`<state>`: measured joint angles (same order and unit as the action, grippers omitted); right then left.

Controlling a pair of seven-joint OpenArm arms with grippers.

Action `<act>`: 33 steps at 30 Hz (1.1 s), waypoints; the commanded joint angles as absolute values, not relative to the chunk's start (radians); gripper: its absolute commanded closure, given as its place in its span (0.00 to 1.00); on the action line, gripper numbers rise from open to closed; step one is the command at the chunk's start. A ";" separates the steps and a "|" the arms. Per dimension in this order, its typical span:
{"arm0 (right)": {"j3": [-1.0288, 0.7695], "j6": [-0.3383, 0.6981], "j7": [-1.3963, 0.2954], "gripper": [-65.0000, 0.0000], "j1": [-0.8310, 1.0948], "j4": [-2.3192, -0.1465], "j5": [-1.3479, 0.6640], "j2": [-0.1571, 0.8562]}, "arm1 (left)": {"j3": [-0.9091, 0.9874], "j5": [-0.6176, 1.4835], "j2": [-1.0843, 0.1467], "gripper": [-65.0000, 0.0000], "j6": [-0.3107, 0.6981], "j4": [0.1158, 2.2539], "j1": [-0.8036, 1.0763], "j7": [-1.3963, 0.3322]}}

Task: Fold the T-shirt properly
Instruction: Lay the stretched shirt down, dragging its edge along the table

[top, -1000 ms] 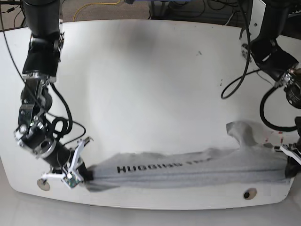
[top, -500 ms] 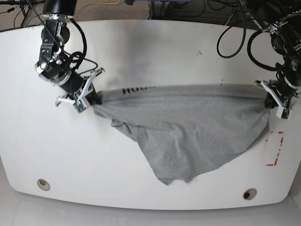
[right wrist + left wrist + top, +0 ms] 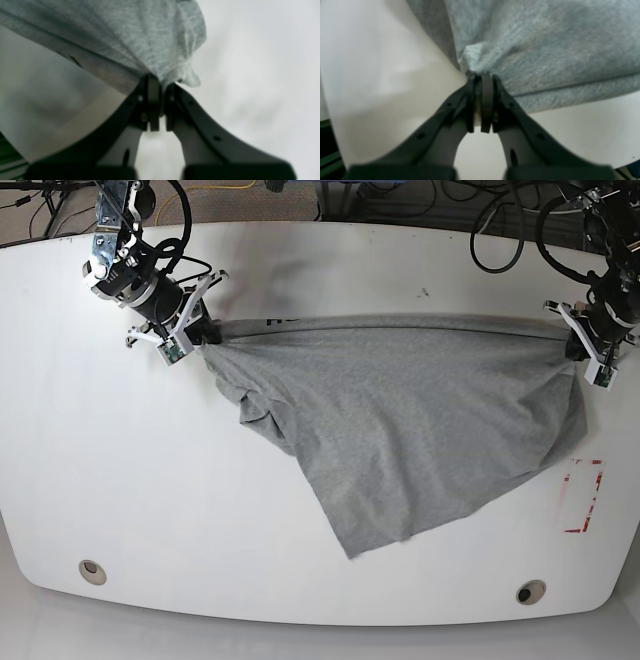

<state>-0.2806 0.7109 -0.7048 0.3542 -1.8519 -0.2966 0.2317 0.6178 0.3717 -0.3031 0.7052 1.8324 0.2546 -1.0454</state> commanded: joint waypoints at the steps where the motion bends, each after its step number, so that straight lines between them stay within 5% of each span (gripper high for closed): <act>1: -0.294 0.698 -0.691 0.98 0.372 -1.874 -0.294 0.246 | 0.628 0.358 -0.349 1.00 0.698 1.848 0.278 -1.036; 33: -0.291 0.698 -0.693 0.98 0.473 -1.867 -0.288 0.177 | 0.628 0.358 -0.378 0.95 0.698 1.851 0.372 -1.038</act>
<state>-0.2825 0.7074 -0.7067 0.4713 -1.8519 -0.2928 0.1642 0.6163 0.3756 -0.3550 0.7078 1.8336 0.3737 -1.0462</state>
